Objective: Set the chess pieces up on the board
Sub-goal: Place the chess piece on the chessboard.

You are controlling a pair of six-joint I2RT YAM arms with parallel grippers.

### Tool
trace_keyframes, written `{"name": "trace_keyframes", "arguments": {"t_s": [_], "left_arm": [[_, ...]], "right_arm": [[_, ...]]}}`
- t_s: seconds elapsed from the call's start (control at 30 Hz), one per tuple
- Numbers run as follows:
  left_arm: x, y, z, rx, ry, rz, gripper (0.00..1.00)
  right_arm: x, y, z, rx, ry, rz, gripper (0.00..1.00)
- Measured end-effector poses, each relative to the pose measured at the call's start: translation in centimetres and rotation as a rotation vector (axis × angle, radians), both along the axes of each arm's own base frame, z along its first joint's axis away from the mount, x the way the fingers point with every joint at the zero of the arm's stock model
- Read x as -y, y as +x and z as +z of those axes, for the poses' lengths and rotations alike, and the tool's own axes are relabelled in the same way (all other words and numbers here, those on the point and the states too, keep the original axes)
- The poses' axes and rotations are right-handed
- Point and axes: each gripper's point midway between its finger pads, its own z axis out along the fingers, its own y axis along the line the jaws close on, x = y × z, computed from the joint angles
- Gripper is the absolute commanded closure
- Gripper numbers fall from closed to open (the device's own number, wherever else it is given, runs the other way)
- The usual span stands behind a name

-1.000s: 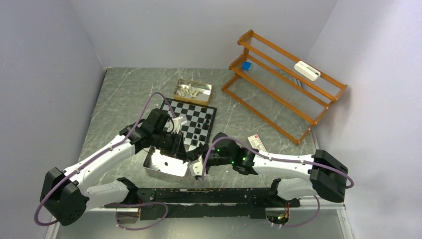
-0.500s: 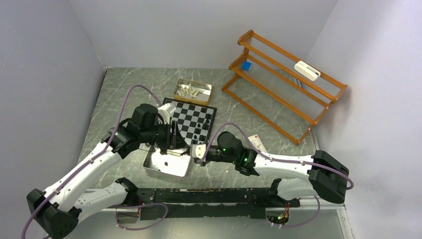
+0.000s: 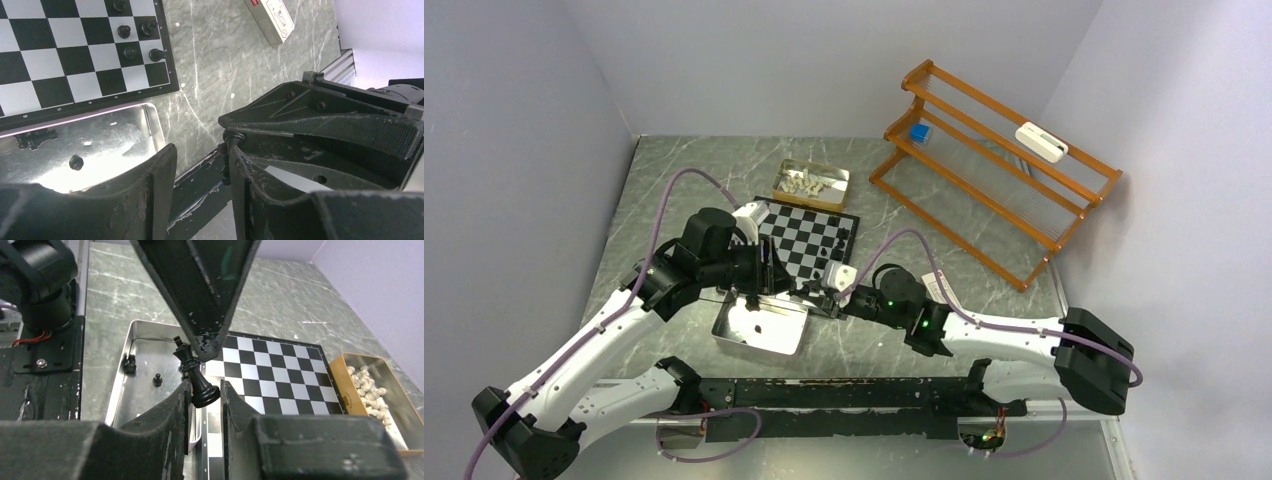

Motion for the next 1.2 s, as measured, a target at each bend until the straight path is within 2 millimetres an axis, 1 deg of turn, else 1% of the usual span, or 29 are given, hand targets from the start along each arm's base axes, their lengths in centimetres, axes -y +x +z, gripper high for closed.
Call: {"name": "trace_keyframes", "arguments": {"t_s": [0.17, 0.33, 0.6, 1.0, 1.2], "left_arm": [[0.3, 0.0, 0.2, -0.003, -0.017, -0.005, 0.56], [0.8, -0.2, 0.5, -0.006, -0.046, -0.024, 0.55], [1.3, -0.7, -0.2, -0.036, -0.069, -0.050, 0.61], [1.9, -0.1, 0.0, -0.024, -0.086, -0.048, 0.66], [2.1, 0.1, 0.2, -0.021, -0.098, -0.049, 0.74]], "right_arm": [[0.3, 0.6, 0.2, -0.034, 0.019, -0.047, 0.89], [0.5, 1.1, 0.3, -0.059, 0.032, -0.081, 0.89], [0.7, 1.7, 0.5, -0.083, 0.052, -0.118, 0.89], [0.8, 2.0, 0.3, -0.096, 0.058, -0.131, 0.88], [0.9, 2.0, 0.2, -0.101, 0.059, -0.133, 0.87]]}}
